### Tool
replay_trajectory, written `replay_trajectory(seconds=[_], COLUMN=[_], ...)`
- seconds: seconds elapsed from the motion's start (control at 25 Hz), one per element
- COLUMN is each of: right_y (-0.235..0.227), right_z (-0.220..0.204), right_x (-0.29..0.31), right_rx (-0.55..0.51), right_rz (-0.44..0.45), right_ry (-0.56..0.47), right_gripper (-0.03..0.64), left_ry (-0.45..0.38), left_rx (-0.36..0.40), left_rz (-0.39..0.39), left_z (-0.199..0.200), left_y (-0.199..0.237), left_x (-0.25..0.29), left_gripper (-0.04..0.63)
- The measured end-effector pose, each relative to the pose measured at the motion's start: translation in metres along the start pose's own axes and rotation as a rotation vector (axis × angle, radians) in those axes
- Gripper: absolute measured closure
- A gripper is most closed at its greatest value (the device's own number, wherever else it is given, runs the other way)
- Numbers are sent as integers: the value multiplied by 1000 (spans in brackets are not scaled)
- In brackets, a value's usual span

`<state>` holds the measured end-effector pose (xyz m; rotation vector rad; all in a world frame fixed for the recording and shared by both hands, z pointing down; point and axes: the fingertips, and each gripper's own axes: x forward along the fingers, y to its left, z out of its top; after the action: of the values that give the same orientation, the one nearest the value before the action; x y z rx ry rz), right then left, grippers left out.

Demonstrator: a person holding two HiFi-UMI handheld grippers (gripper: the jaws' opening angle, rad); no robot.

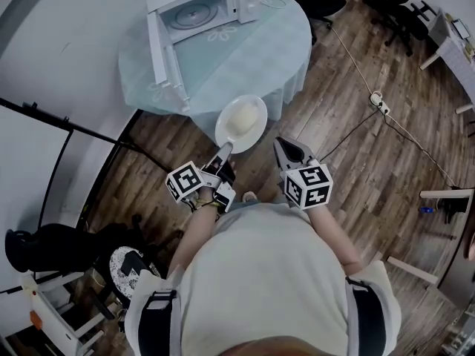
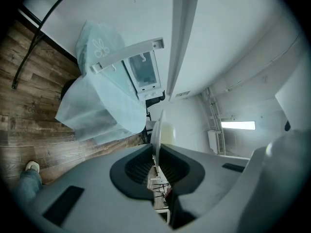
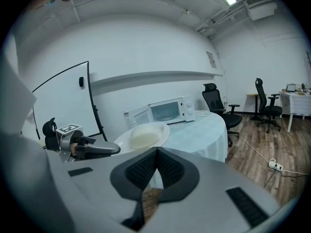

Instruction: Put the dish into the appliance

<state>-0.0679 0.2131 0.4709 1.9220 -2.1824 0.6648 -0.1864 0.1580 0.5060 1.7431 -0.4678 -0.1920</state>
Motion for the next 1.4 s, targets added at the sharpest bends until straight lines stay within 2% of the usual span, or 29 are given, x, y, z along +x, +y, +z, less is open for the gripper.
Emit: replay_trajectory(seconds=[0.08,0.2,0.76,0.84,1.0,1.08,1.24,1.4], right_y=[3,9,21,17,0,-10,-35,-59], right_z=[0,1,1,1,9,19,43,60], right_x=[4,12,36,43,62,73,98,127], right_rx=[4,-8,-2,2,-1,-7,-15,-23], right_rz=[-4,-5,38,44,58,66,82,99], right_ry=[-2,-2,22,25,25,21,8,9], right_gripper=[612,612,612,612,612,612,612,612], left_ry=[-2,-6,-30,-29,-29,-36,-49,-68], left_rx=[-1,6,-2,3,11,4,4,-3], left_rz=[-1,46,45,15,47,0,61,46], left_z=[3,10,28,31,36,42,56,76], left_y=[2,11,11,10,15,9,15,17], left_x=[-3,-10,-7,2,22,38,64,96], left_gripper=[555,555,555,555,555,555,555,555])
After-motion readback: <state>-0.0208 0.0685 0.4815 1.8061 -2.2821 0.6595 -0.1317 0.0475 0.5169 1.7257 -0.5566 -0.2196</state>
